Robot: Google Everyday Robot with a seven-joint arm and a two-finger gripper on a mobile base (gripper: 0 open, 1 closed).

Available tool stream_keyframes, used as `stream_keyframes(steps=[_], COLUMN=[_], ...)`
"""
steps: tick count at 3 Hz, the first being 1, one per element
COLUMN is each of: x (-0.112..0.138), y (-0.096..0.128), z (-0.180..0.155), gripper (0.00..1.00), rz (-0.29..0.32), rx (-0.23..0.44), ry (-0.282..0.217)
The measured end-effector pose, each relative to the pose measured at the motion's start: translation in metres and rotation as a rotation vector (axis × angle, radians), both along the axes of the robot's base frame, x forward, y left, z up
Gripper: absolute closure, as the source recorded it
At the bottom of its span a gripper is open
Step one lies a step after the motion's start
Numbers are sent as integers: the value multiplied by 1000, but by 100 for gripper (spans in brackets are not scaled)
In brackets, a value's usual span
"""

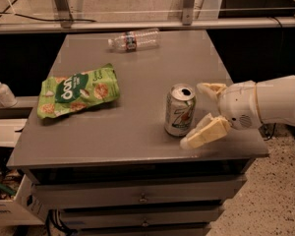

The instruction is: Move 7up can near water bottle

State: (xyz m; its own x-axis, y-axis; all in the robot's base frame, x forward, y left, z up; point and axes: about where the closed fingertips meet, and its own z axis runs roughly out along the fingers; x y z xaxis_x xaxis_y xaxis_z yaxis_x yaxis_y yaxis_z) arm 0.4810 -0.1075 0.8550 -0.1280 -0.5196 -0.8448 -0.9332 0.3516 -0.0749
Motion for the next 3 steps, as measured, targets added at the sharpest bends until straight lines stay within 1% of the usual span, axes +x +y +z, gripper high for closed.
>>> stream_keyframes(steps=[1, 2, 3], x=[12, 17, 25], y=[9, 12, 8], z=[-3, 0, 10], gripper=[18, 41, 64], rz=[-19, -34, -53], rx=[55, 89, 109], ry=[0, 3, 0])
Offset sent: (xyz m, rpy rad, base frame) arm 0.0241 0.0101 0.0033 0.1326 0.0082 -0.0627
